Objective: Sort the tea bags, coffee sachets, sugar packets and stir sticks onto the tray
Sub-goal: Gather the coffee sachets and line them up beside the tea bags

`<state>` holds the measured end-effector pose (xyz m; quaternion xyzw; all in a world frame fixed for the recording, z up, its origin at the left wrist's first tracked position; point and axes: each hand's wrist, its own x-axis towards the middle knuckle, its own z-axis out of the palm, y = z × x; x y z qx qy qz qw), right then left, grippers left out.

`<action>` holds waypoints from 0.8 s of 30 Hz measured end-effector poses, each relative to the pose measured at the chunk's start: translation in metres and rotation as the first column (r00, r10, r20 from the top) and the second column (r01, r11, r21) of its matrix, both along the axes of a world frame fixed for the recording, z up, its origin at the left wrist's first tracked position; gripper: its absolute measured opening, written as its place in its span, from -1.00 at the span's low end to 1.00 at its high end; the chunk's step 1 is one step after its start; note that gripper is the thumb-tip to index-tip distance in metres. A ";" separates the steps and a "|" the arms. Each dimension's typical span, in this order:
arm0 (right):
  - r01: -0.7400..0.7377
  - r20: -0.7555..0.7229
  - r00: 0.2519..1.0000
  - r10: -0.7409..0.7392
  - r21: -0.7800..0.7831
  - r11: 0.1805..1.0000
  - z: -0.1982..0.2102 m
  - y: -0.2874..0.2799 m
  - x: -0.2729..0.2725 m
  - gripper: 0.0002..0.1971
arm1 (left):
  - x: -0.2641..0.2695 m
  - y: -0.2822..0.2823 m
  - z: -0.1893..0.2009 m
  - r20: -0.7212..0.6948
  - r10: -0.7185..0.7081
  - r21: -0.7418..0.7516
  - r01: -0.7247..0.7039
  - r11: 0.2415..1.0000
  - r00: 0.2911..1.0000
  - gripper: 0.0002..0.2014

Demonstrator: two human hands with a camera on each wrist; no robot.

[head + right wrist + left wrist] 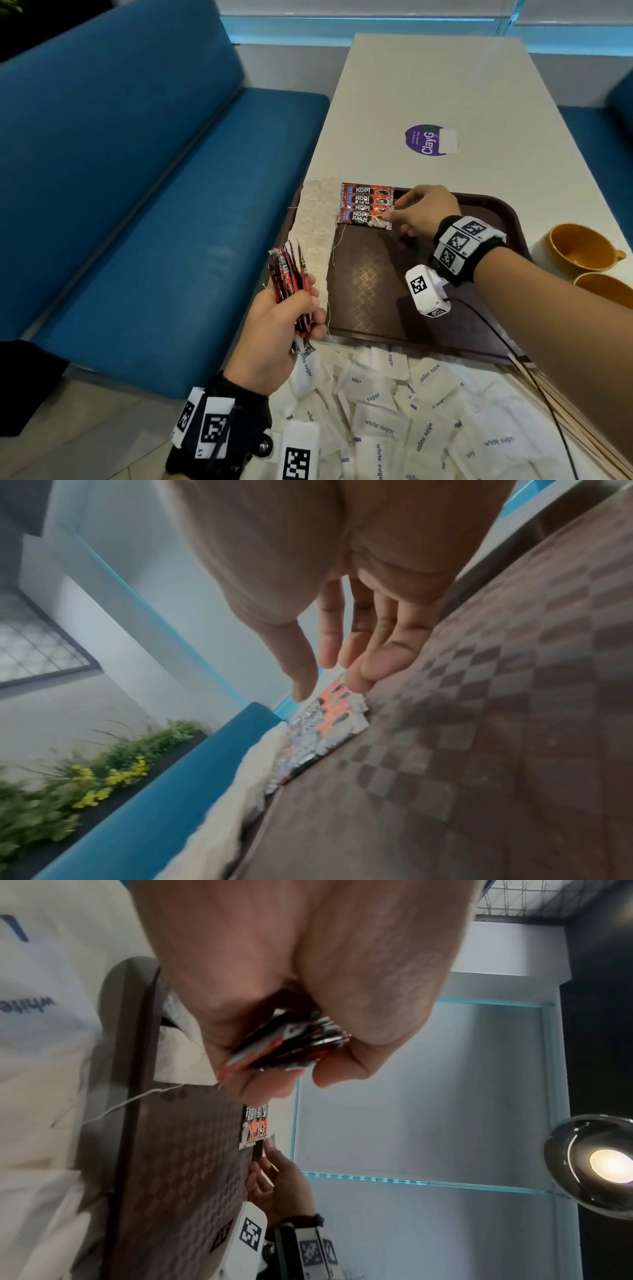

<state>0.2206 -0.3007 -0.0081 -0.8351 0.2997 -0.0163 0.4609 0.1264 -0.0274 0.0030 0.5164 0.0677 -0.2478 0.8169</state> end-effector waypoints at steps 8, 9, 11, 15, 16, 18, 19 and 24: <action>-0.288 0.262 0.932 0.249 0.123 0.950 0.059 0.042 -0.073 -0.92 | -0.015 -0.004 0.018 0.046 -0.072 0.004 0.072 0.997 0.996 -0.74; -0.330 0.289 0.917 0.276 0.158 0.931 0.065 0.049 -0.085 -0.91 | -0.017 -0.006 0.021 0.049 -0.085 0.003 0.085 0.996 0.995 -0.77; -0.400 0.317 0.892 0.323 0.216 0.891 0.074 0.059 -0.106 -0.87 | -0.023 -0.009 0.025 0.058 -0.106 0.005 0.106 0.994 0.993 -0.82; -0.463 0.354 0.865 0.356 0.287 0.838 0.074 0.064 -0.136 -0.75 | -0.032 -0.012 0.032 0.087 -0.160 0.043 0.156 0.987 0.983 -0.72; -0.464 0.365 0.862 0.351 0.290 0.837 0.073 0.063 -0.141 -0.74 | -0.034 -0.012 0.032 0.093 -0.172 0.055 0.167 0.984 0.981 -0.68; -0.459 0.398 0.858 0.325 0.307 0.834 0.072 0.060 -0.150 -0.76 | -0.037 -0.014 0.032 0.094 -0.171 0.067 0.165 0.984 0.981 -0.67; -0.458 0.419 0.854 0.307 0.327 0.826 0.072 0.058 -0.155 -0.78 | -0.039 -0.014 0.031 0.094 -0.157 0.069 0.151 0.986 0.983 -0.69; -0.512 0.536 0.794 0.286 0.335 0.791 0.080 0.051 -0.174 -0.88 | -0.040 -0.012 0.029 -0.025 -0.025 -0.053 0.024 0.998 0.999 -0.69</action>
